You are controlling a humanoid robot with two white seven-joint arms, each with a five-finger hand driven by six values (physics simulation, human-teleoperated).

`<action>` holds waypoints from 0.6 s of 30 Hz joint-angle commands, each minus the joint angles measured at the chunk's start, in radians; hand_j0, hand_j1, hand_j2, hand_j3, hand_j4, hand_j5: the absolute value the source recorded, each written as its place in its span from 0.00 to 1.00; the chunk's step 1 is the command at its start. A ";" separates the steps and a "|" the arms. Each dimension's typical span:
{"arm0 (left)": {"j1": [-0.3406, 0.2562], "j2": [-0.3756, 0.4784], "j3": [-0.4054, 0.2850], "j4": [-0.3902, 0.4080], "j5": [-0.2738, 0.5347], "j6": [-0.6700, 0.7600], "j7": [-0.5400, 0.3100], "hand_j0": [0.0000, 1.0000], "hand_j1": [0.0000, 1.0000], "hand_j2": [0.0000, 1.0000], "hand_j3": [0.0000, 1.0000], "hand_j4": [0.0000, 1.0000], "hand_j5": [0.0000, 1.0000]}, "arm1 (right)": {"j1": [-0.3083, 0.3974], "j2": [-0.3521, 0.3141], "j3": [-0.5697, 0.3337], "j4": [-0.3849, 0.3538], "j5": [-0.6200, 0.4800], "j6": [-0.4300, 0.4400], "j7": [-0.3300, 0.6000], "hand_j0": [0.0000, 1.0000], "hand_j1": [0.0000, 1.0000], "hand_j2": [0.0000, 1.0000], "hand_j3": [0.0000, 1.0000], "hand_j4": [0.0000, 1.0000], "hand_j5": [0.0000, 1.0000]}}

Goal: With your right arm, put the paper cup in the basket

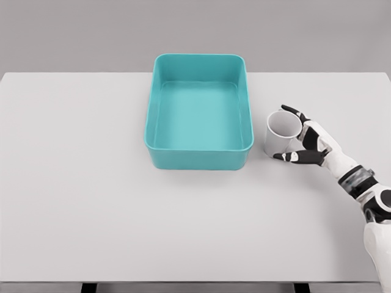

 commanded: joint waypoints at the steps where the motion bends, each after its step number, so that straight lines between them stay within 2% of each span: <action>1: 0.000 0.000 0.000 0.001 0.002 0.000 0.000 1.00 1.00 1.00 1.00 1.00 1.00 | 0.000 0.002 0.000 0.001 0.003 0.000 0.000 1.00 1.00 1.00 1.00 1.00 1.00; 11: 0.000 0.000 0.000 -0.001 0.000 0.000 0.000 1.00 1.00 1.00 1.00 1.00 1.00 | -0.014 0.007 -0.001 0.009 0.058 0.002 0.000 1.00 1.00 1.00 1.00 1.00 1.00; 18: 0.000 0.000 0.000 0.001 0.000 0.000 0.000 1.00 1.00 1.00 1.00 1.00 1.00 | -0.021 0.007 -0.003 0.017 0.058 0.002 0.000 0.82 0.82 0.82 0.82 0.82 0.82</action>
